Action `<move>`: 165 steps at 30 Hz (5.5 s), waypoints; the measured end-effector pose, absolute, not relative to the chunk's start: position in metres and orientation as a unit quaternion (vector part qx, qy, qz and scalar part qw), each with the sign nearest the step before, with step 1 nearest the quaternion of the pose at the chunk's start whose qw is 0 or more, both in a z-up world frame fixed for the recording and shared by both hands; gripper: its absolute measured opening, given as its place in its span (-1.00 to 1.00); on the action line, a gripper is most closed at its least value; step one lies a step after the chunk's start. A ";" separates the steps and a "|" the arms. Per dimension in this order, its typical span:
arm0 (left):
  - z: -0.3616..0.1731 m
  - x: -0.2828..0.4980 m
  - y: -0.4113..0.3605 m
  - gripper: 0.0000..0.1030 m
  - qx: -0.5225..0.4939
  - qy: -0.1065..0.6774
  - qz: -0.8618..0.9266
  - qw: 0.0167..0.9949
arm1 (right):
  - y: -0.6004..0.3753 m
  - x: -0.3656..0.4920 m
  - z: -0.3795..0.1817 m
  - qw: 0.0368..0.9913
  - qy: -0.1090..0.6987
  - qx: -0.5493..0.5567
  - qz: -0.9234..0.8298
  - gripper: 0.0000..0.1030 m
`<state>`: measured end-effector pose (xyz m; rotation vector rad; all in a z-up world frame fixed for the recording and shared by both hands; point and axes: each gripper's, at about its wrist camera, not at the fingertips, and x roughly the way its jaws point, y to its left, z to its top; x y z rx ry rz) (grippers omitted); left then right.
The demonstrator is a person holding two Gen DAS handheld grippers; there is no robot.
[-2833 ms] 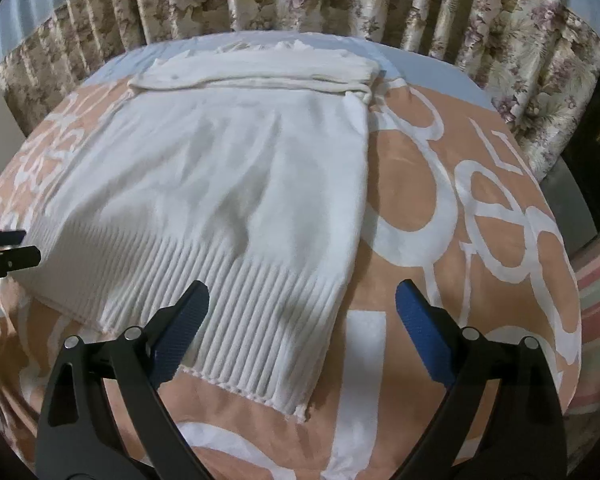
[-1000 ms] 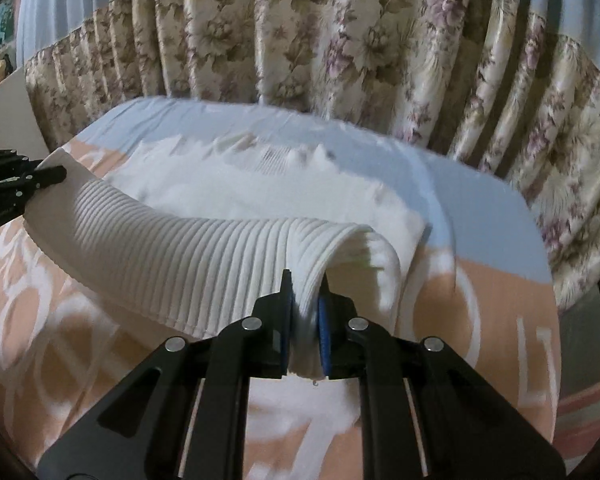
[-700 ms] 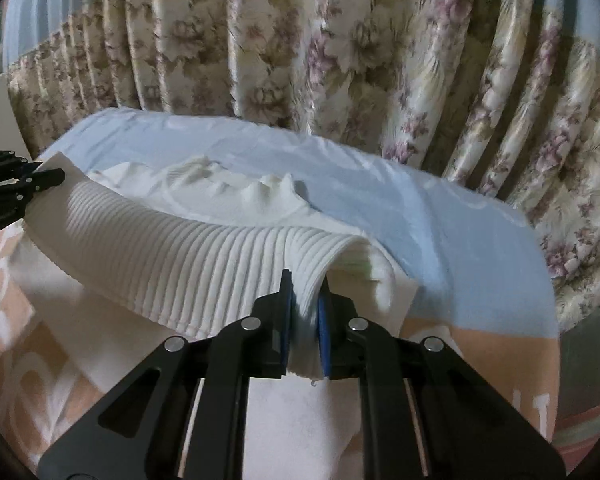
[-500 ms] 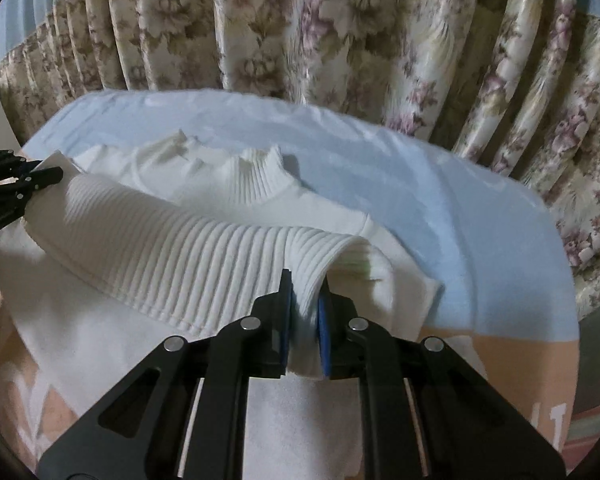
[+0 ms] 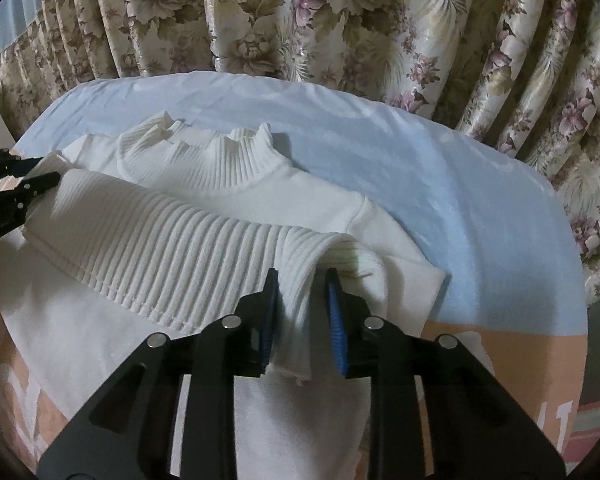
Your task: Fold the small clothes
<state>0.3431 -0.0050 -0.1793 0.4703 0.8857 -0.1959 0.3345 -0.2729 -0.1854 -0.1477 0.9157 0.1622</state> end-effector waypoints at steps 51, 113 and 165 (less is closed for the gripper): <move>-0.145 0.407 0.018 0.43 0.139 0.447 -0.101 0.878 | -0.294 0.392 -0.166 0.891 0.444 0.062 0.071 -0.18; -0.126 0.236 0.054 0.41 0.118 0.427 -0.098 0.891 | -0.291 0.218 -0.143 0.928 0.359 -0.038 0.089 0.00; -0.177 0.226 0.003 0.64 0.121 0.458 -0.131 0.871 | -0.320 0.190 -0.188 0.893 0.403 0.099 0.172 0.43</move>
